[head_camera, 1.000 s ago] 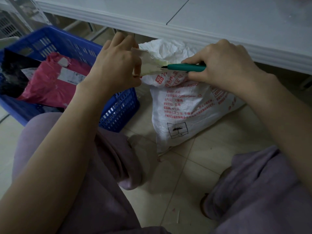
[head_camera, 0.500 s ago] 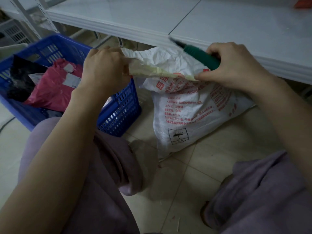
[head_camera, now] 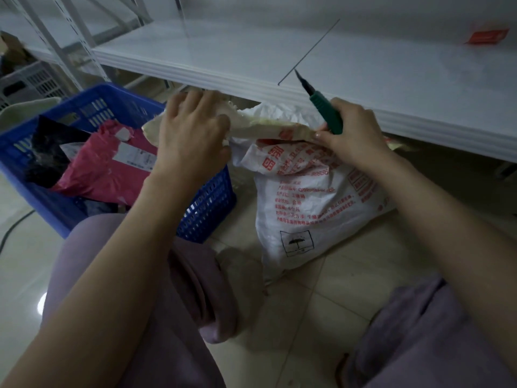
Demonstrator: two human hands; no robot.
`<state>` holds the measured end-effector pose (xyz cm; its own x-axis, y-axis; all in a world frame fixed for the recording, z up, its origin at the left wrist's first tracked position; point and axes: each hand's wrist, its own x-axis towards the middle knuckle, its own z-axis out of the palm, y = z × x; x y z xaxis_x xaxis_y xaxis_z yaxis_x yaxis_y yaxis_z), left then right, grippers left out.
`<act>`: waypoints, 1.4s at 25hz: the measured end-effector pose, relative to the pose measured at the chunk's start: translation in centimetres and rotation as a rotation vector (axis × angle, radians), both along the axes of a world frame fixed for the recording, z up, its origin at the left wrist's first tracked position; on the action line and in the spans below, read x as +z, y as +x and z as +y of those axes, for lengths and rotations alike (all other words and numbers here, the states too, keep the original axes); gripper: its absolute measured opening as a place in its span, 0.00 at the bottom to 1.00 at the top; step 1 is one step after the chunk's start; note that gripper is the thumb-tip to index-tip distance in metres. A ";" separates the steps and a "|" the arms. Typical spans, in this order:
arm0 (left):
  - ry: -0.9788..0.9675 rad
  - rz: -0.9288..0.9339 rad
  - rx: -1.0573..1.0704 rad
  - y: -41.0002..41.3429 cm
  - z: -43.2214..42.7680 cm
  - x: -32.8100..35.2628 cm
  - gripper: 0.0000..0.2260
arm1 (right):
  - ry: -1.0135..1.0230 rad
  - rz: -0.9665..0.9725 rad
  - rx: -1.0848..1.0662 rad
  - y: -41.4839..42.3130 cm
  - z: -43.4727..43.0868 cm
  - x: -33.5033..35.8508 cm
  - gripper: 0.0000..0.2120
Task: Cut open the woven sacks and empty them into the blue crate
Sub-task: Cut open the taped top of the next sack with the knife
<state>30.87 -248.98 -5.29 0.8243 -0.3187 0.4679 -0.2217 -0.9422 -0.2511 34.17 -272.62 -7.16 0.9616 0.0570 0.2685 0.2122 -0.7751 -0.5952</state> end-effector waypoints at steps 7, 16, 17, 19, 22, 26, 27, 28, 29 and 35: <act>-0.039 -0.091 -0.075 1.0 -0.7 0.1 0.10 | 0.048 -0.022 0.029 -1.6 -1.8 2.8 0.11; -0.054 0.016 -0.170 0.9 -0.6 -0.1 0.07 | -0.132 -0.097 0.143 -3.0 -2.0 4.0 0.19; -0.057 0.018 -0.170 0.9 -0.6 -0.2 0.07 | -0.136 -0.103 0.199 -3.4 -1.9 4.2 0.20; -0.064 0.019 -0.179 0.9 -0.6 -0.4 0.06 | -0.294 -0.101 0.241 -3.8 -1.8 4.1 0.20; -0.078 0.031 -0.195 1.0 -0.5 -0.5 0.06 | -0.556 -0.065 0.200 -3.9 -1.4 3.9 0.19; -0.090 0.044 -0.209 1.0 -0.7 -0.6 0.06 | -0.563 -0.054 0.223 -3.9 -1.1 4.0 0.19; -0.090 0.046 -0.208 1.0 -0.7 -0.7 0.05 | -0.552 -0.046 0.229 -3.9 -1.0 4.0 0.19; -0.090 0.049 -0.206 1.0 -0.7 -0.7 0.05 | -0.547 -0.038 0.234 -3.9 -1.0 4.1 0.19; -0.090 0.053 -0.203 1.0 -0.7 -0.7 0.05 | -0.544 -0.026 0.239 -4.0 -0.9 4.1 0.20; -0.107 0.057 -0.207 0.8 -0.7 -0.6 0.05 | -0.624 0.028 0.228 -4.2 -0.3 3.9 0.22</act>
<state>31.71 -249.65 -5.85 0.7724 -0.4351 0.4627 -0.4240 -0.8956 -0.1343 30.01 -272.95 -3.29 0.9131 0.3967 0.0946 0.4028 -0.9135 -0.0568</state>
